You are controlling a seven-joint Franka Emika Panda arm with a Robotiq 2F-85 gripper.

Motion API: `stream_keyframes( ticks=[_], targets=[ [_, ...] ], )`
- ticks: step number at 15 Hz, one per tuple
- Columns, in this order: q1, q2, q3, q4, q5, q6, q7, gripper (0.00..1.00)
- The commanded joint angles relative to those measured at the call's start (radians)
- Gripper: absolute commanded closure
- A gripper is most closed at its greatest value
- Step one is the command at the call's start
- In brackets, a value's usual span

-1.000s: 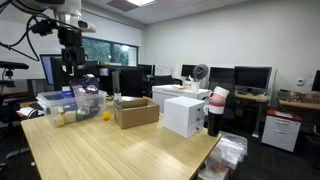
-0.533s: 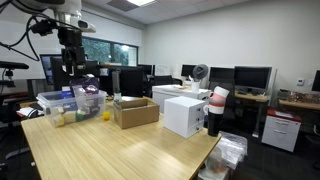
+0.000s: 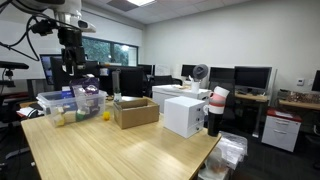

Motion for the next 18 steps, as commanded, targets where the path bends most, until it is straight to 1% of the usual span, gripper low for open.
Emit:
stream_keyframes(
  ticks=[1, 2, 4, 5, 7, 11, 15, 18],
  targets=[
    [-0.008, 0.000, 0.007, 0.002, 0.004, -0.002, -0.004, 0.00],
    [-0.008, 0.009, 0.021, -0.004, -0.007, 0.010, 0.009, 0.00],
    [0.016, 0.117, 0.067, 0.025, -0.003, 0.058, 0.026, 0.00],
    [0.016, 0.128, 0.071, 0.030, -0.004, 0.064, 0.026, 0.00],
    [0.022, 0.200, 0.093, 0.055, -0.006, 0.122, 0.046, 0.00],
    [0.024, 0.287, 0.111, 0.099, -0.011, 0.210, 0.065, 0.00],
    [0.034, 0.401, 0.119, 0.190, -0.018, 0.293, 0.067, 0.00],
    [0.041, 0.463, 0.128, 0.253, -0.027, 0.316, 0.066, 0.00]
  ],
)
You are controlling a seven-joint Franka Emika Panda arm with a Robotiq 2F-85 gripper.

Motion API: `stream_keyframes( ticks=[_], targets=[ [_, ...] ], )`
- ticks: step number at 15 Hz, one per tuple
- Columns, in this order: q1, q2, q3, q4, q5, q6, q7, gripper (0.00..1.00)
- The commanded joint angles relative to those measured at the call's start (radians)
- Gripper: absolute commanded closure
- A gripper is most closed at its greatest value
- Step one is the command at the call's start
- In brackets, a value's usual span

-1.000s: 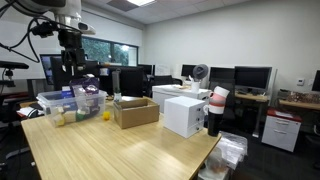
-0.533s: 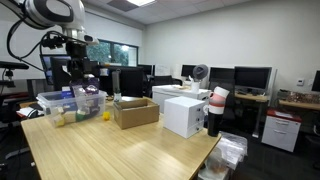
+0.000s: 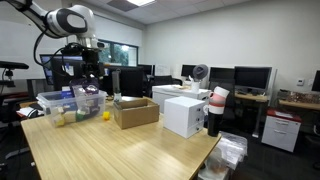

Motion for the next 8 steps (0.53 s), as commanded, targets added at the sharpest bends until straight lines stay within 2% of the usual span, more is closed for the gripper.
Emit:
stream_keyframes(
  ticks=[1, 8],
  targets=[
    [0.015, 0.101, 0.011, 0.102, -0.027, 0.029, 0.025, 0.00],
    [0.057, 0.262, 0.027, 0.292, -0.084, 0.008, 0.036, 0.00]
  ],
)
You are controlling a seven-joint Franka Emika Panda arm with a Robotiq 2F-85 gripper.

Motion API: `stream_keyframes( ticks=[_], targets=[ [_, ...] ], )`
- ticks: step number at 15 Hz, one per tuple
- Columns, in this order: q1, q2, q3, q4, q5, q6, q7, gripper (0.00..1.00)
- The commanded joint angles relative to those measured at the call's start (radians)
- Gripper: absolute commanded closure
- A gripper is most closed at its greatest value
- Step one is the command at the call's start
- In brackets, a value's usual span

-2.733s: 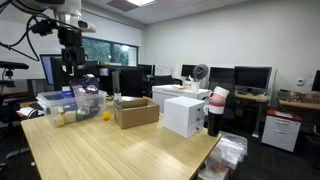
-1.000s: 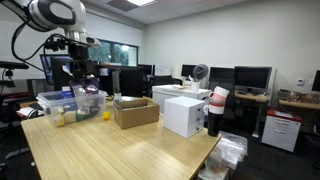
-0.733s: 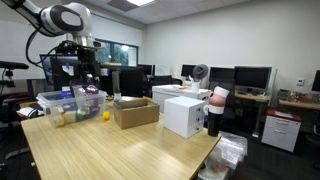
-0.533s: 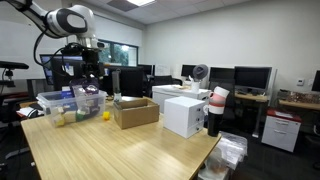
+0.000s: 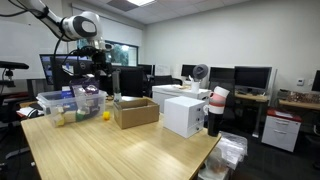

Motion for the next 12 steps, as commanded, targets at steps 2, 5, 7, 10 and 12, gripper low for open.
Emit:
stream_keyframes(
  ticks=[2, 5, 7, 10, 12],
  targets=[
    [0.036, 0.112, 0.007, 0.137, -0.056, -0.016, 0.038, 0.00],
    [0.059, 0.156, 0.009, 0.197, -0.066, -0.017, 0.035, 0.00],
    [0.075, 0.182, 0.011, 0.229, -0.067, -0.012, 0.032, 0.00],
    [0.098, 0.216, 0.014, 0.257, -0.049, 0.013, 0.033, 0.00],
    [0.108, 0.224, 0.018, 0.253, -0.032, 0.026, 0.031, 0.00]
  ],
)
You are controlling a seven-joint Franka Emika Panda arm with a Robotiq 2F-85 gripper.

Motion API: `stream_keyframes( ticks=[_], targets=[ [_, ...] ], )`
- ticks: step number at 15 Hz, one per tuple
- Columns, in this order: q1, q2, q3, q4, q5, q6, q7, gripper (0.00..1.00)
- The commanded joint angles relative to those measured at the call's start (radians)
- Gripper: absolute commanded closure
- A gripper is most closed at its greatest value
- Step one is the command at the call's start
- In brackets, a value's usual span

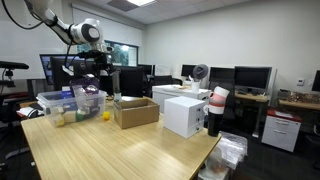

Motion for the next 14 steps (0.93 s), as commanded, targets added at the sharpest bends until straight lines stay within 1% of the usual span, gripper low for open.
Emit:
stream_keyframes(
  ticks=[1, 2, 3, 4, 7, 8, 9, 11, 14],
  targets=[
    [0.015, 0.014, 0.010, 0.005, 0.016, 0.027, 0.022, 0.00],
    [0.019, 0.012, 0.013, 0.005, 0.018, 0.027, 0.026, 0.00],
    [0.025, 0.008, 0.015, 0.002, 0.016, 0.026, 0.031, 0.07],
    [0.028, 0.003, 0.017, 0.001, 0.023, 0.012, 0.034, 0.26],
    [0.030, -0.008, 0.027, -0.023, 0.066, -0.012, 0.051, 0.50],
    [0.028, -0.011, 0.027, -0.034, 0.080, -0.012, 0.054, 0.56],
    [0.026, -0.014, 0.027, -0.044, 0.098, -0.016, 0.055, 0.60],
    [0.018, -0.019, 0.022, -0.070, 0.134, -0.026, 0.059, 0.74],
    [0.004, -0.028, 0.014, -0.112, 0.189, -0.050, 0.067, 0.88]
  ],
)
